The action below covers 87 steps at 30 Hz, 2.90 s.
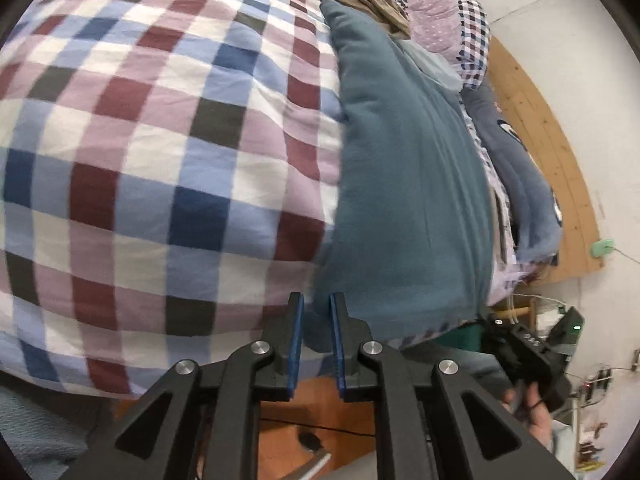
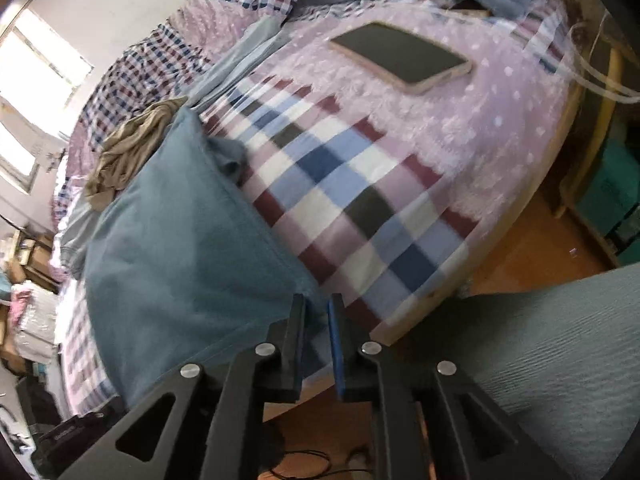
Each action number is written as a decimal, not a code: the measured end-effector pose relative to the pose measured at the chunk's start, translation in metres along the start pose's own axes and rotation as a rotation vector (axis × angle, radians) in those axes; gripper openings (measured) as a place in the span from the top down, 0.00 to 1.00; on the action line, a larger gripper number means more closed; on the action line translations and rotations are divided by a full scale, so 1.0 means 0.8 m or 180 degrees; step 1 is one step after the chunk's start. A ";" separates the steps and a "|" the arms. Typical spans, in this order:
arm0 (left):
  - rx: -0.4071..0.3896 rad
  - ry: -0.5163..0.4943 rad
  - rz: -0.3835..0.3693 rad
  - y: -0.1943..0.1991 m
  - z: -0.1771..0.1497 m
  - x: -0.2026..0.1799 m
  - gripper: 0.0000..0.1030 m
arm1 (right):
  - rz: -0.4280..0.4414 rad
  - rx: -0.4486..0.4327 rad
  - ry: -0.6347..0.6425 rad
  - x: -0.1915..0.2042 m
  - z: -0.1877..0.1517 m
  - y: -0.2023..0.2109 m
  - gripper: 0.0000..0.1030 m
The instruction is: Fold clothes
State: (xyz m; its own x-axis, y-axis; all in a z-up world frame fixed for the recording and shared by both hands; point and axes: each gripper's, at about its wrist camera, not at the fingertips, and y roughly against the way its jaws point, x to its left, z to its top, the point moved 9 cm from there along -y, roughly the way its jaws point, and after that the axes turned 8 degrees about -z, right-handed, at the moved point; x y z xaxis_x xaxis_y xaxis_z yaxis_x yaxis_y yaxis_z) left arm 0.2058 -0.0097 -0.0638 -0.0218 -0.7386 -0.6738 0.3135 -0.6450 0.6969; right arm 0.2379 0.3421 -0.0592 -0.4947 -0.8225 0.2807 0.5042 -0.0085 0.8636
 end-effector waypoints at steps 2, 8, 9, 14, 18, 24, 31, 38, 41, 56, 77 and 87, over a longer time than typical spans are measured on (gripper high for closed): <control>-0.0095 -0.0031 0.0041 0.010 0.003 0.003 0.67 | -0.0036 -0.0097 0.0042 0.002 0.012 0.007 0.88; -0.0531 -0.0045 -0.0218 0.036 0.048 -0.017 0.34 | -0.0036 -0.0426 0.0264 0.024 0.066 0.027 0.80; -0.0588 -0.0062 -0.0239 0.038 0.058 -0.021 0.31 | 0.0049 -0.0467 0.0348 0.040 0.077 0.028 0.75; -0.0802 -0.0266 -0.0236 0.041 0.122 -0.047 0.28 | 0.0564 -0.0662 0.1039 0.149 0.132 0.029 0.55; -0.0862 -0.0420 -0.0220 0.020 0.187 -0.063 0.28 | 0.0799 -0.0674 0.1518 0.236 0.169 0.007 0.53; -0.0717 -0.0353 -0.0043 -0.037 0.280 -0.038 0.28 | 0.0792 -0.0535 0.1996 0.310 0.206 -0.068 0.52; -0.0643 -0.0323 0.0066 -0.086 0.324 -0.003 0.28 | 0.0600 -0.0490 0.1788 0.307 0.273 -0.145 0.52; -0.0594 -0.0321 -0.0031 -0.110 0.348 0.001 0.78 | 0.0610 -0.0095 0.1862 0.309 0.264 -0.198 0.81; -0.0602 -0.0315 -0.0065 -0.113 0.349 0.002 0.92 | 0.0636 -0.0190 0.1842 0.310 0.270 -0.196 0.93; -0.0930 -0.0510 0.0859 -0.108 0.391 0.004 0.56 | 0.0179 -0.0575 0.1604 0.303 0.295 -0.177 0.77; -0.0601 -0.1286 0.1246 -0.183 0.346 -0.073 0.19 | 0.0172 -0.0268 0.2293 0.354 0.219 -0.224 0.51; -0.0580 -0.1407 0.1383 -0.191 0.344 -0.071 0.15 | 0.0149 -0.0326 0.2334 0.352 0.216 -0.230 0.51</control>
State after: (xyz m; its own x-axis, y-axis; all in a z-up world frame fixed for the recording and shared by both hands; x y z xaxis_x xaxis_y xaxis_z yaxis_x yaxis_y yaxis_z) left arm -0.1019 0.0768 -0.0647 -0.2332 -0.9611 -0.1478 0.5371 -0.2540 0.8044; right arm -0.1166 0.2102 -0.0670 0.1107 -0.9916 -0.0665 0.5944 0.0124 0.8041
